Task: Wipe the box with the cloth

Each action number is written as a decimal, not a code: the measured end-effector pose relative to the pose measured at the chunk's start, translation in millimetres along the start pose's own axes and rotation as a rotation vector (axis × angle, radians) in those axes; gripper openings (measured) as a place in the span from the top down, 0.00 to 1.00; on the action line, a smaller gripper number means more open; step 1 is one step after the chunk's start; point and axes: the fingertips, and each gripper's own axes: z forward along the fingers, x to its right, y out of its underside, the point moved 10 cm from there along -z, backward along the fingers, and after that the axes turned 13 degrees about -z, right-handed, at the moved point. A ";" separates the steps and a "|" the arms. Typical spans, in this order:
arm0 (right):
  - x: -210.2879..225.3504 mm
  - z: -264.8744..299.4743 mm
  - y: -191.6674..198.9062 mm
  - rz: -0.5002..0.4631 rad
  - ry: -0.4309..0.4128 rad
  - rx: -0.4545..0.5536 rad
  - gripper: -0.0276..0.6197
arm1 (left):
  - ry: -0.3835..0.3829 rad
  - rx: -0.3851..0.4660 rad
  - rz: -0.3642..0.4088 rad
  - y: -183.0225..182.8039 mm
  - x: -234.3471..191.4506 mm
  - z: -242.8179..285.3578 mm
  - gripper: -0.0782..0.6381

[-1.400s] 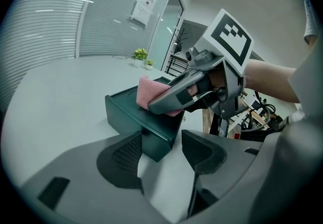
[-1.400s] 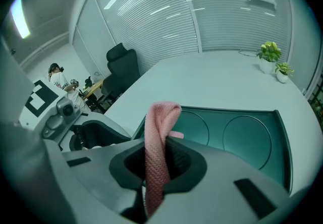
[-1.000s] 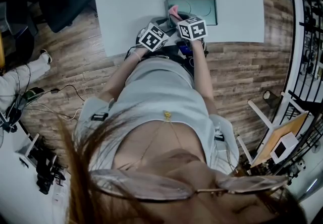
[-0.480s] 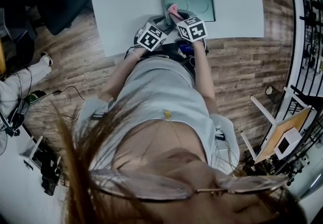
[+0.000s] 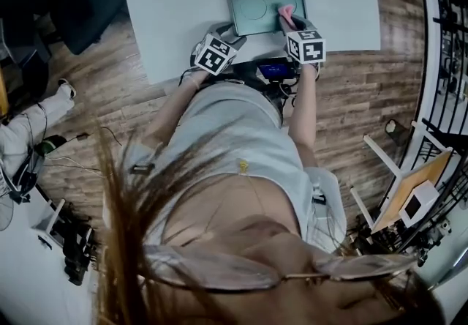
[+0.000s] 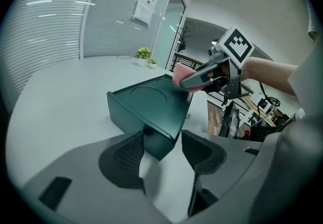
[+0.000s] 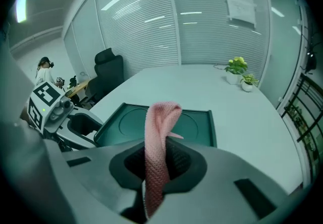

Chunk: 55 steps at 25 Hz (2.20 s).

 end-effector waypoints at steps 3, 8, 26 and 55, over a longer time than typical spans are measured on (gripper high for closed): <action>15.9 -7.1 14.3 0.016 0.057 -0.036 0.90 | -0.005 0.002 -0.008 -0.9 -1.7 2.1 0.55; 31.4 -11.9 30.7 0.014 0.131 -0.090 0.90 | -0.011 0.012 -0.014 -1.5 -0.7 4.7 0.55; 30.6 -3.7 34.9 0.055 0.114 -0.074 0.90 | -0.011 -0.006 -0.018 1.6 -2.5 9.7 0.55; -7.4 18.6 7.8 0.020 -0.175 -0.062 0.90 | 0.015 -0.004 -0.022 0.4 -1.2 10.5 0.55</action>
